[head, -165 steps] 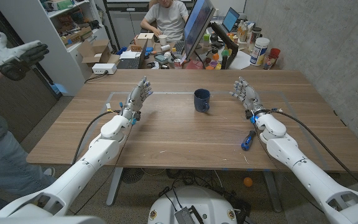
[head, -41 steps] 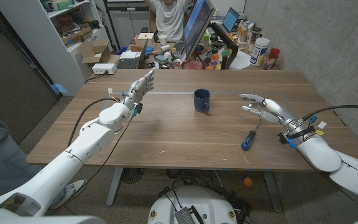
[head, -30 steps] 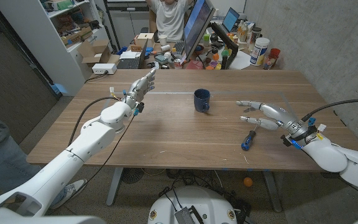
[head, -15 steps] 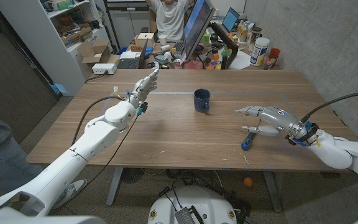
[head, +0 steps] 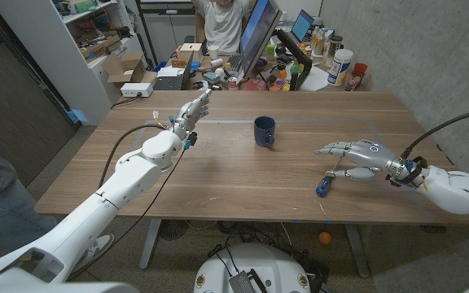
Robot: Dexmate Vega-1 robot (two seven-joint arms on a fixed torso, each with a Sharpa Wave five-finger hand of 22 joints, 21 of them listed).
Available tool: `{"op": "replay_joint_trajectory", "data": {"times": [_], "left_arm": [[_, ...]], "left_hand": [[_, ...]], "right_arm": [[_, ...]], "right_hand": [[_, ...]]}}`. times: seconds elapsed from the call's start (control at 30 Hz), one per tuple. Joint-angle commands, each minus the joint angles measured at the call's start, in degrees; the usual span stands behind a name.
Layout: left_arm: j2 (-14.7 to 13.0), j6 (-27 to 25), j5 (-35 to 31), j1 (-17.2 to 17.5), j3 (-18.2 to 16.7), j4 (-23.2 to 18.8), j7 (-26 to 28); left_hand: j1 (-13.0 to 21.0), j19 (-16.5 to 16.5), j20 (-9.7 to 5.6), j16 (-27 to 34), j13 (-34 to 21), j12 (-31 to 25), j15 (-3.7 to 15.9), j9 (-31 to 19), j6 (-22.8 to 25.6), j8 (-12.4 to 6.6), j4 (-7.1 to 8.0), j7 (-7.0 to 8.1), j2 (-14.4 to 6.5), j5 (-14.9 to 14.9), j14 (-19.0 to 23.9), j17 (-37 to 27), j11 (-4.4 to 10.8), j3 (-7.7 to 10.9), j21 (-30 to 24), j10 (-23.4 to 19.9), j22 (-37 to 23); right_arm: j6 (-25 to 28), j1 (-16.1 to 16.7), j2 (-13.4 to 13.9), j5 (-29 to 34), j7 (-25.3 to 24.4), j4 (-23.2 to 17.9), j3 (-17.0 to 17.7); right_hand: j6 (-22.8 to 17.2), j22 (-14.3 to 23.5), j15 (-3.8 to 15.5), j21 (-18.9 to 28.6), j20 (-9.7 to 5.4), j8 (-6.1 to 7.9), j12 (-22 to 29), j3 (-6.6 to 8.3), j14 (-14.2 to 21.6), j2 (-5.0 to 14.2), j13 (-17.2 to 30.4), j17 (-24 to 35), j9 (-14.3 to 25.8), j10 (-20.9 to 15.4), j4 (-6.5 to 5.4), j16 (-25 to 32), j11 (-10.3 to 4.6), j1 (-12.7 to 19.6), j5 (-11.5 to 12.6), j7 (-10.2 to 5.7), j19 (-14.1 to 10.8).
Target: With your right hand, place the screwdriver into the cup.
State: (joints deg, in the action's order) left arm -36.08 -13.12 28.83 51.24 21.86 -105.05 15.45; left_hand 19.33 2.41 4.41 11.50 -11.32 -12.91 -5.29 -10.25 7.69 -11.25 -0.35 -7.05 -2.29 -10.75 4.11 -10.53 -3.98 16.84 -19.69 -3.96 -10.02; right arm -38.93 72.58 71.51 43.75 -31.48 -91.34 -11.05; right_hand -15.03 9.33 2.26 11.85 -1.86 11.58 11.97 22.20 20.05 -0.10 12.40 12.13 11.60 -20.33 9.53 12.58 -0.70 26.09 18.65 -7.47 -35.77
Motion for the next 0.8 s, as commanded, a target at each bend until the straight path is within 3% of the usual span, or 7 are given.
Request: {"op": "replay_joint_trajectory", "data": {"times": [0.03,0.4,0.8], "left_arm": [[0.84,-1.48,-0.71,-0.98,0.64,0.03,0.89],[1.05,-3.15,-0.78,-1.58,0.90,-0.69,1.53],[1.38,-5.02,-1.35,-2.91,1.69,-1.05,1.96]], "left_hand": [[0.15,0.12,0.69,-0.16,-0.13,0.03,-0.33,-0.15,0.50,0.19,-0.31,0.11,-0.57,0.03,0.32,-0.21,-0.18,-0.04,0.11,-0.42,-0.07],[0.08,0.20,0.76,-0.17,-0.14,0.06,-0.29,-0.15,0.47,0.24,-0.36,0.16,-0.62,0.05,0.33,-0.22,-0.24,-0.06,0.32,-0.48,-0.09],[-0.03,0.28,0.74,-0.21,-0.15,0.12,-0.33,-0.16,0.54,0.25,-0.41,0.03,-0.67,0.06,0.28,-0.23,-0.18,-0.10,0.59,-0.50,-0.10]], "right_arm": [[-0.70,-3.51,3.85,2.39,-0.18,2.15,-5.70],[-1.16,-7.20,5.29,6.47,-1.19,3.77,-9.65],[-1.50,-13.10,1.88,10.02,-1.49,6.83,-14.77]], "right_hand": [[0.31,0.13,2.15,-0.40,0.12,-0.05,-0.31,0.55,-0.42,-0.50,0.28,0.04,0.26,0.54,0.58,-0.22,0.14,1.41,0.48,-0.37,0.39],[0.58,0.17,2.14,-1.11,0.29,0.37,-0.60,2.08,-1.87,-2.71,0.36,-0.04,0.25,2.06,1.35,-1.04,-0.31,6.01,1.03,-1.16,1.20],[-0.20,0.24,1.31,-1.62,1.02,0.99,-0.62,3.76,-3.65,-3.76,0.48,0.22,0.27,3.33,1.13,-1.43,-0.03,10.20,1.32,-1.74,3.24]]}}
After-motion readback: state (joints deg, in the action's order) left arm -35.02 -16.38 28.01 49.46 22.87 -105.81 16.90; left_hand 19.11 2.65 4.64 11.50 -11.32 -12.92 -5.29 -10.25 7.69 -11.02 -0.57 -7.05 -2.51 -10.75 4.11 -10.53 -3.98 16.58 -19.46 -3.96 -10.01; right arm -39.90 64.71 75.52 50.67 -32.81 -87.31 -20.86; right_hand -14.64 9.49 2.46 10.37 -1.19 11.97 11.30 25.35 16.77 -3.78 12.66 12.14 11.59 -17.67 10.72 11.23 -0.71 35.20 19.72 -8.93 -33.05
